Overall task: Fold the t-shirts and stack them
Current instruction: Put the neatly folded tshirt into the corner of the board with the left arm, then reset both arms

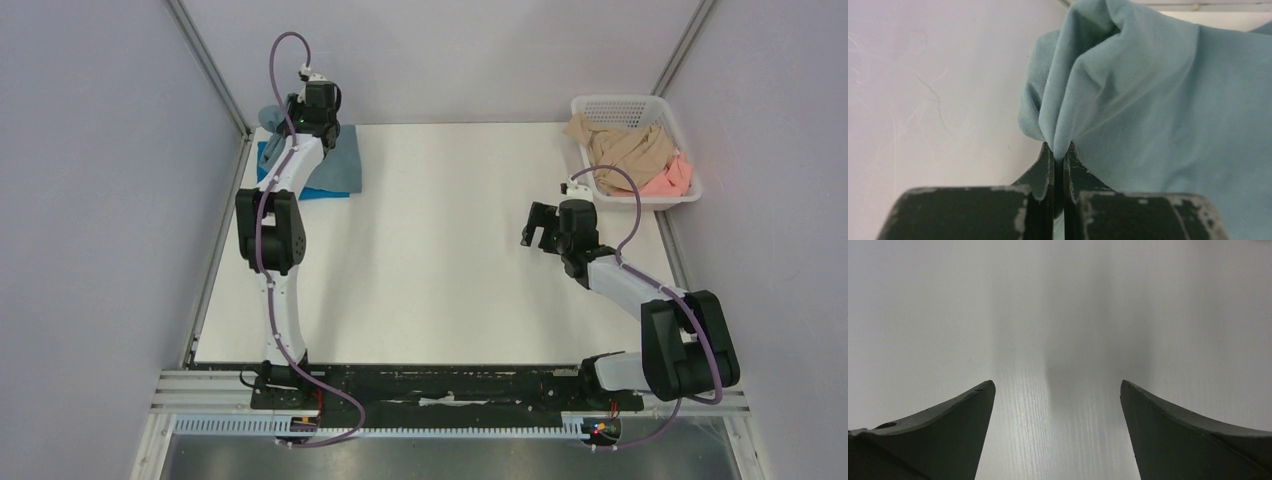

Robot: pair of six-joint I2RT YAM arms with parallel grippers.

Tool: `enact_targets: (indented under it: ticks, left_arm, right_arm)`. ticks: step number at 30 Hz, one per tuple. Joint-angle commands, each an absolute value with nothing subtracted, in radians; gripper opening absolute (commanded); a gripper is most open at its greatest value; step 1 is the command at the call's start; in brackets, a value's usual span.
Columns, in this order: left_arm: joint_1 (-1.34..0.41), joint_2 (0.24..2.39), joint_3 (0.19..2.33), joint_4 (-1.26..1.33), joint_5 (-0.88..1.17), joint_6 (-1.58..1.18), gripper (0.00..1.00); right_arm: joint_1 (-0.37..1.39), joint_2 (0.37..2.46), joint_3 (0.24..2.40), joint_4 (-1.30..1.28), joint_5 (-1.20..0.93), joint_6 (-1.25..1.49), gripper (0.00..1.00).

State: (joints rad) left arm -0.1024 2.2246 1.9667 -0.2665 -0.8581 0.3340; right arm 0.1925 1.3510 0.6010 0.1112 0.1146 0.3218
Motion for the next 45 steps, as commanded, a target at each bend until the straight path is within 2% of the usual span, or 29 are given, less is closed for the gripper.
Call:
enact_targets:
  ticks: [1,2,5,6,7,8,14,20,25,28,33,38,42,45]
  left_arm:
    - [-0.052,2.237,1.945,-0.053,-0.901,0.322,0.02]
    - [-0.041,2.256,1.952,-0.054,-0.901,0.313,0.02]
    - [-0.017,2.307,1.989,-0.075,-0.944,0.262,0.24]
    - [-0.008,2.322,2.012,-0.095,-0.964,0.228,0.47]
    - [-0.002,2.336,2.041,-0.145,-0.962,0.19,0.75]
    - [-0.002,2.34,2.062,-0.192,-0.957,0.152,0.78]
    - [-0.002,2.218,2.014,-0.335,-0.84,-0.122,0.8]
    - [-0.015,1.981,1.818,-0.398,-0.548,-0.412,0.83]
    - [-0.084,1.715,1.504,-0.322,-0.313,-0.535,0.84]
    - [-0.175,1.529,1.231,-0.183,-0.179,-0.514,0.84]
    - [-0.321,1.255,0.884,-0.129,-0.018,-0.525,0.84]
    - [-0.381,0.97,0.594,-0.141,-0.041,-0.55,0.84]
    - [-0.381,0.782,0.491,-0.214,-0.173,-0.592,0.88]
    - [-0.382,0.702,0.45,-0.196,-0.174,-0.594,0.9]
  right_arm:
    - [0.19,1.37,0.643,0.123,0.129,0.328,0.98]
    - [0.19,1.374,0.646,0.123,0.128,0.329,0.98]
    - [0.19,1.387,0.652,0.123,0.124,0.326,0.98]
    - [0.189,1.39,0.655,0.123,0.13,0.324,0.98]
    - [0.19,1.392,0.66,0.119,0.138,0.322,0.98]
    - [0.19,1.393,0.665,0.113,0.143,0.32,0.98]
    - [0.19,1.328,0.652,0.097,0.168,0.326,0.98]
    - [0.19,1.208,0.592,0.092,0.134,0.343,0.98]
    - [0.19,1.082,0.497,0.084,0.076,0.329,0.98]
    - [0.19,0.994,0.427,0.084,0.076,0.313,0.98]
    - [0.19,0.868,0.345,0.09,0.05,0.318,0.98]
    - [0.19,0.745,0.24,0.16,0.065,0.369,0.98]
    - [0.19,0.671,0.166,0.164,0.1,0.373,0.98]
    - [0.19,0.611,0.12,0.162,0.104,0.381,0.98]
